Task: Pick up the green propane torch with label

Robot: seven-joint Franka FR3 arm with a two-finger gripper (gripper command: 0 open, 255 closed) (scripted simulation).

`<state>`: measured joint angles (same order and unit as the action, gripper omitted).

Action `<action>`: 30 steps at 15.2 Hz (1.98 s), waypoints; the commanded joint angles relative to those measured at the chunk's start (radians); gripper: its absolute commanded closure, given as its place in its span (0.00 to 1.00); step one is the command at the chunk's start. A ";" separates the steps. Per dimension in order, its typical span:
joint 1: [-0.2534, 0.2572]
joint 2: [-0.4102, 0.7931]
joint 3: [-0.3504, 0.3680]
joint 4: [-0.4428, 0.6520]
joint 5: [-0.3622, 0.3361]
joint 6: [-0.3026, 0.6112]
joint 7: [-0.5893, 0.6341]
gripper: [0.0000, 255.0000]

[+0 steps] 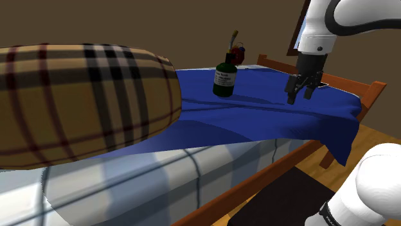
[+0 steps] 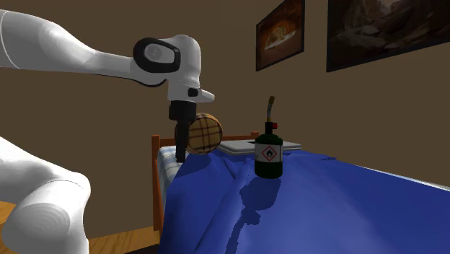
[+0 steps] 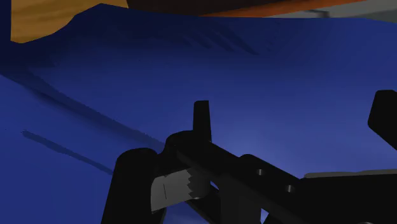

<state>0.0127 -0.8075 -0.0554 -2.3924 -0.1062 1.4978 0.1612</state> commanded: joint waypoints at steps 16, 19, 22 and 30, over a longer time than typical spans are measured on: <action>-0.068 0.350 0.149 0.249 -0.018 0.405 0.384 0.00; -0.088 0.423 0.176 0.327 -0.051 0.456 0.464 0.00; -0.109 0.497 0.201 0.414 -0.093 0.495 0.546 0.00; -0.143 0.654 0.246 0.617 -0.213 0.549 0.728 0.00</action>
<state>-0.1281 -0.1647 0.1899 -1.7826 -0.3106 2.0361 0.8775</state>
